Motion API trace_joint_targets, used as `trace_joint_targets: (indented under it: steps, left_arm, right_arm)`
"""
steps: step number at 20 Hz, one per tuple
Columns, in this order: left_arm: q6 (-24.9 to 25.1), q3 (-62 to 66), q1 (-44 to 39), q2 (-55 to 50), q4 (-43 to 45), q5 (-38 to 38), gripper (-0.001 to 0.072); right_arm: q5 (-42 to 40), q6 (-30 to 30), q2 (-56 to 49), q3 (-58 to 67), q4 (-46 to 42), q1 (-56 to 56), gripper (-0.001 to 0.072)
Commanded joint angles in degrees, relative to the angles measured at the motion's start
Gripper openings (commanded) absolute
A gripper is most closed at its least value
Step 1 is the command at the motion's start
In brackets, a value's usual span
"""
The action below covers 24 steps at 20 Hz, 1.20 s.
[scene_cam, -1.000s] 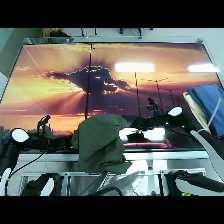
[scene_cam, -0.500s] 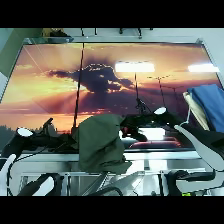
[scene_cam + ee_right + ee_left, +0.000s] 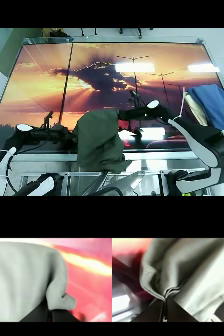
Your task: Fold the shirts.
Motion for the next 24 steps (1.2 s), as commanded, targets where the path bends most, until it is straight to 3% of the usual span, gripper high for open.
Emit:
trace_joint_targets:
  steps: [1, 6, 9, 12, 16, 20, 24]
  left_arm:
    - [-0.2, 8.4, 0.0, 4.1, -5.7, -5.4, 0.0014]
    - [-7.5, 36.5, 0.1, 18.9, -6.3, -10.3, 0.0014]
    - [-11.2, 57.0, 0.1, 24.3, -6.3, -8.9, 0.0014]
    - [-13.2, 75.0, 2.4, 27.6, -5.5, -5.3, 0.0014]
    - [-14.6, 93.0, 6.7, 26.3, 0.0, -5.6, 0.0014]
    - [-14.5, 96.5, 7.4, 19.4, -2.0, -5.0, 0.0014]
    - [-7.0, 82.1, 3.9, 9.3, -14.3, -1.4, 0.0014]
  right_arm:
    - [5.7, 0.2, 5.2, 7.5, -0.8, -2.9, 0.0018]
    - [17.9, 6.1, 14.9, 33.7, -6.5, -13.7, 0.0018]
    - [21.5, 7.6, 18.4, 52.0, -6.7, -16.2, 0.0018]
    - [21.4, 8.2, 22.0, 65.3, -10.2, -16.2, 0.0019]
    - [17.1, 7.8, 28.2, 67.3, -18.4, -16.3, 0.0019]
    - [17.3, 5.8, 26.3, 66.5, -20.1, -16.3, 0.0019]
    - [19.0, 4.3, 16.1, 59.2, -20.1, -16.2, 0.0019]
